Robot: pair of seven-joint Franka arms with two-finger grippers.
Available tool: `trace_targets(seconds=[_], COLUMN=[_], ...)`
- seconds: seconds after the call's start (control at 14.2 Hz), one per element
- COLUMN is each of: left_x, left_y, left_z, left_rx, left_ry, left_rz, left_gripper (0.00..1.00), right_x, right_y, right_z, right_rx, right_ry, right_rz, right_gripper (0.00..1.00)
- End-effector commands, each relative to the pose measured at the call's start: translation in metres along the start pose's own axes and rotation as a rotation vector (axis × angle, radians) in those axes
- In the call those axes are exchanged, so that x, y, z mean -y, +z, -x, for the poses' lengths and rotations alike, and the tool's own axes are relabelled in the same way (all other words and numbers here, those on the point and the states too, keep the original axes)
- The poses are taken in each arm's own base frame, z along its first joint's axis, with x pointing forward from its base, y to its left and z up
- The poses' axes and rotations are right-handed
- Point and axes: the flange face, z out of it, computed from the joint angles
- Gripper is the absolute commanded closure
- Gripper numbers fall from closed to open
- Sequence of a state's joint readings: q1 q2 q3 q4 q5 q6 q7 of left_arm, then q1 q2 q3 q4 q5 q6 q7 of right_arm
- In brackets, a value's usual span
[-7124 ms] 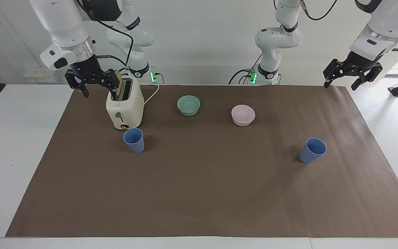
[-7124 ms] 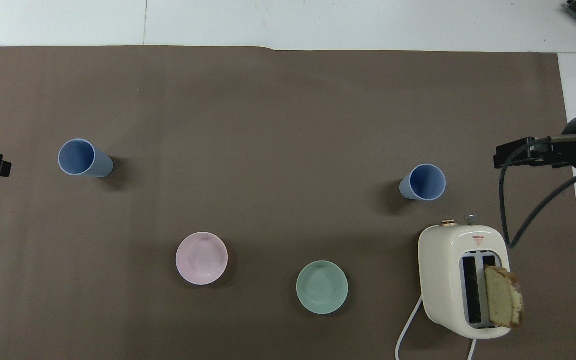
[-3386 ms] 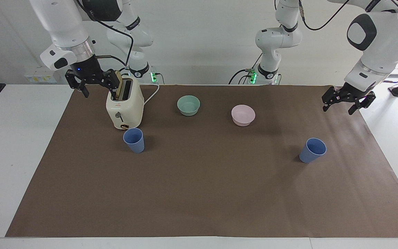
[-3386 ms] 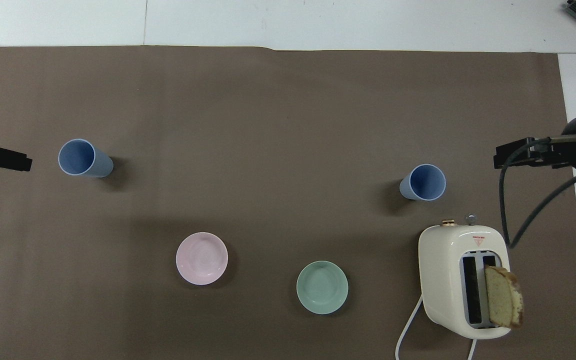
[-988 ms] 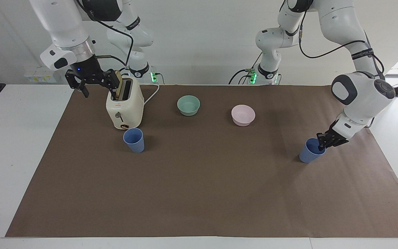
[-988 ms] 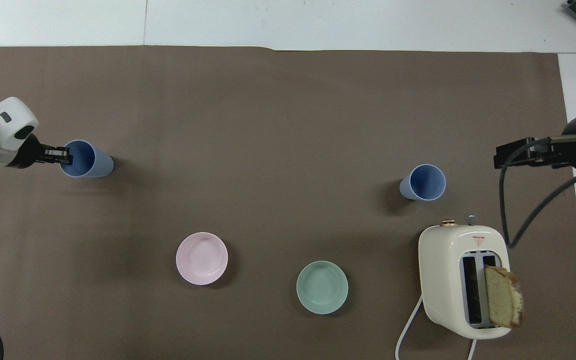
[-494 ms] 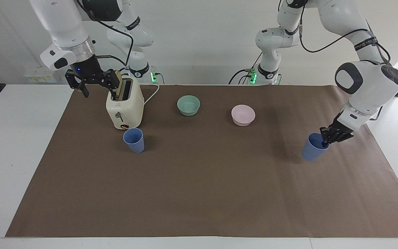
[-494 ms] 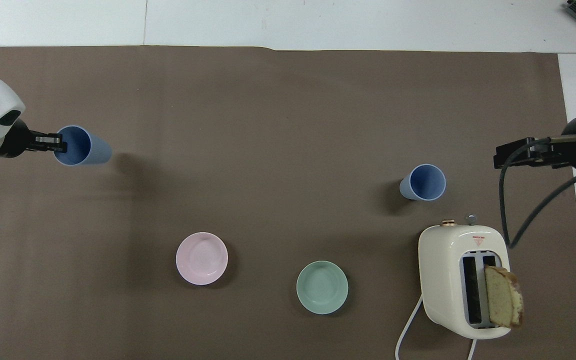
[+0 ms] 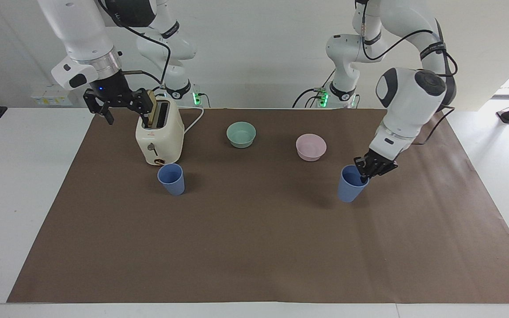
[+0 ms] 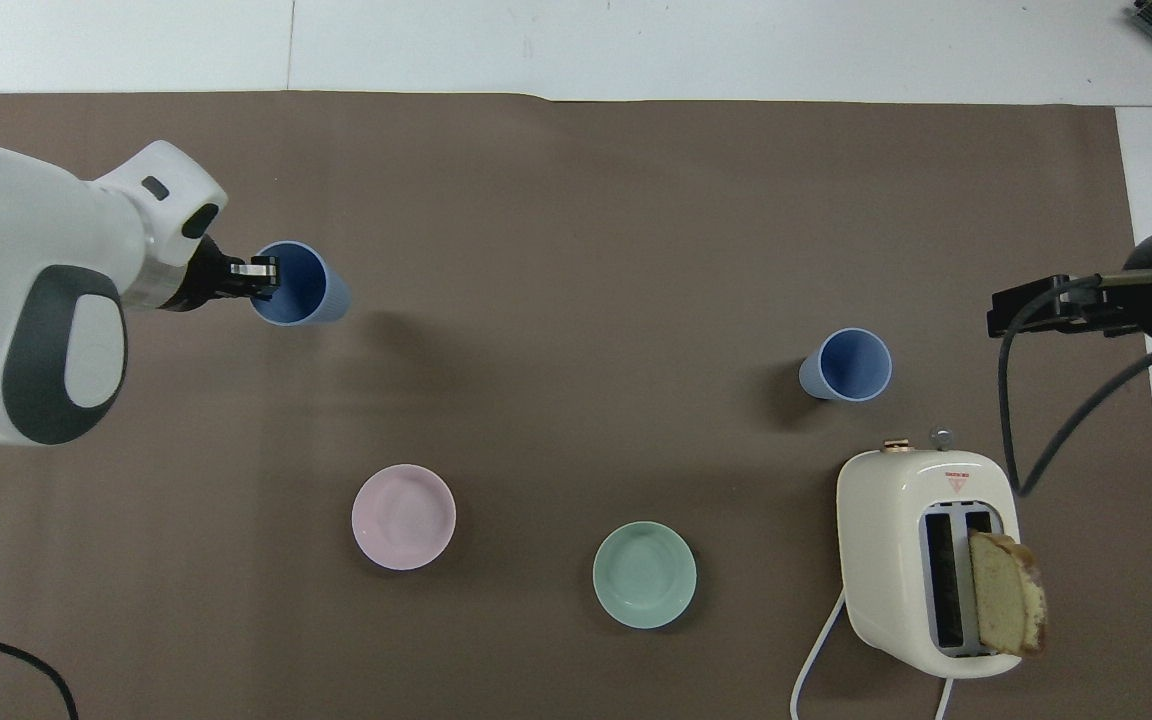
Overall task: Stack blue cups with both arms
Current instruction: 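Lift the blue cup with the left gripper toward the table center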
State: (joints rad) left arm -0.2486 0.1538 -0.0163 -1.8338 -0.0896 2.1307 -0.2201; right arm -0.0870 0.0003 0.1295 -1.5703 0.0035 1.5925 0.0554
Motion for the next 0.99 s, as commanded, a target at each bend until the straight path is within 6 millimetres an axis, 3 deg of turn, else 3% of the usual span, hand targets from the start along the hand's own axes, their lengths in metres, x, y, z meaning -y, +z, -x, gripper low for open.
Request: trace_targets(seconds=[0.0,0.21,0.42,0.71,0.78,0.85,0.92], left_x=[-0.046,-0.103,-0.143,-0.151,-0.151,-0.151,-0.151], left_y=[0.019,0.046,0.074,0.086,0.087,0.087,0.086], left_z=[0.01,0.027,0.044,0.074,0.075,0.075,0.073], left_rx=[-0.023,-0.025,-0.025,0.01,0.013,0.015,0.013], left_ry=[-0.015,-0.033,-0.049,-0.011,-0.007,-0.013,-0.017], left_rz=[-0.008,0.01,0.022,0.009,0.008,0.009,0.009], left_gripper=[1.0,1.0,1.0,1.0,0.93,0.75,0.43], right_x=[-0.004,-0.004,-0.004,-0.006,-0.005,-0.006,-0.008], right_y=[-0.001,-0.002,-0.002,-0.001,-0.001,-0.001,-0.001], right_z=[0.006,0.006,0.005,0.004,0.004,0.005,0.005], right_rx=[-0.01,-0.012,-0.013,-0.015,-0.015,-0.015,-0.015], right_ry=[-0.016,-0.016,-0.016,-0.011,-0.013,-0.01,-0.004], right_rz=[0.002,0.002,0.002,0.002,0.002,0.002,0.002], right_gripper=[0.0,0.0,0.0,0.0,0.0,0.0,0.0])
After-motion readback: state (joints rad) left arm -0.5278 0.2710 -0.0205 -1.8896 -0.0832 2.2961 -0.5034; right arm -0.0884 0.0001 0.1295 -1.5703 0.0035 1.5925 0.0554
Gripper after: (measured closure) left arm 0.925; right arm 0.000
